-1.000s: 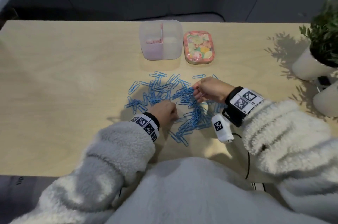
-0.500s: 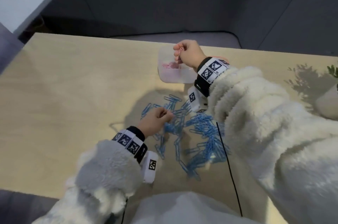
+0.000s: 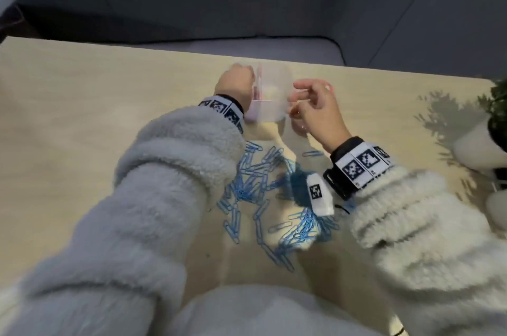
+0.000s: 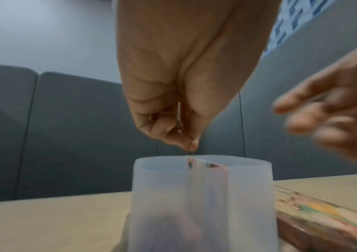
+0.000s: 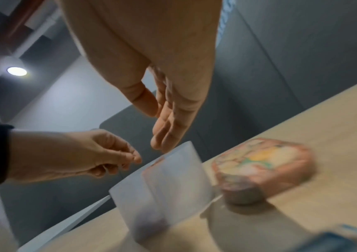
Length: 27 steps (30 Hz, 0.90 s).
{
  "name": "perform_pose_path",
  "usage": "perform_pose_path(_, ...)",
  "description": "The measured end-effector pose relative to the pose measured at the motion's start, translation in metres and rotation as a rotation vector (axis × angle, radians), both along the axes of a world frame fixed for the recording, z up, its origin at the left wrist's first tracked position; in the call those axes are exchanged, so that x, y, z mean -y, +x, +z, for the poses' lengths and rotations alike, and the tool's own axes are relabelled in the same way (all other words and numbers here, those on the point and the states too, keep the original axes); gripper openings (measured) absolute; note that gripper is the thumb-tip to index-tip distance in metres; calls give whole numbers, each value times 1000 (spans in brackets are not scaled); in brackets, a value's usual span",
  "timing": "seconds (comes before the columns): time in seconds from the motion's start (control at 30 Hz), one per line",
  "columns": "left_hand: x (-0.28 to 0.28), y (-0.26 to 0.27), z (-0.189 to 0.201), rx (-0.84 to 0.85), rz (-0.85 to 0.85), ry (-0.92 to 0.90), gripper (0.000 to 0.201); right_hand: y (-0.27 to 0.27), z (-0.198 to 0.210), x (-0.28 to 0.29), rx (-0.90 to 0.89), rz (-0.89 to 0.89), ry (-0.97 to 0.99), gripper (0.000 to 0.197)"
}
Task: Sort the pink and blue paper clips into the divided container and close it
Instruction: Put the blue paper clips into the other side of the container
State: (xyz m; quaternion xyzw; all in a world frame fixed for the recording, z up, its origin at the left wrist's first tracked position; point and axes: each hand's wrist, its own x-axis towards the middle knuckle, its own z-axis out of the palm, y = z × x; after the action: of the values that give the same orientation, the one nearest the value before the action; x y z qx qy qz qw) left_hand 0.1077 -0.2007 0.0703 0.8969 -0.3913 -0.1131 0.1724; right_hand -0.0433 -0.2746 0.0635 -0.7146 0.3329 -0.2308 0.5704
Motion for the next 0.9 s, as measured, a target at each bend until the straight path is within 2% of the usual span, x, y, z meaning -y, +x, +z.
perform_pose_path(0.1, 12, -8, -4, 83, -82, 223, 33, -54, -23, 6, -219, -19, -90, 23)
perform_pose_path(0.17, 14, -10, -11, 99, -101, 272, 36, -87, -44, 9, -515, -34, -261, 19)
perform_pose_path(0.23, 16, -10, -12, 93, -86, 274, 37, -114, -60, 3, -752, -22, -352, 30)
perform_pose_path(0.3, 15, -12, -9, 128, -86, 256, 36, -130, -69, -12, -869, 46, -383, 47)
perform_pose_path(0.4, 7, -17, -9, 184, -87, 218, 33, -134, -83, -27, -811, 120, -420, 53)
perform_pose_path(0.53, -8, -23, -22, 114, -135, 253, 35, -133, -85, -35, -576, 296, -369, 29)
perform_pose_path(0.6, -16, -25, -26, 116, -137, 207, 36, -140, -82, -26, -499, 193, -331, 24)
perform_pose_path(0.67, -29, -32, -30, 158, -124, 97, 41, -155, -79, -11, -523, 14, -363, 27)
perform_pose_path(0.77, -58, -57, -40, 234, -157, -40, 32, -182, -79, 5, -762, -164, -426, 26)
perform_pose_path(0.83, -76, -84, -51, 83, -272, 28, 26, -193, -82, 4, -846, -177, -376, 29)
perform_pose_path(0.9, -88, -113, -65, -48, -436, 131, 36, -193, -87, -1, -787, -124, -320, 36)
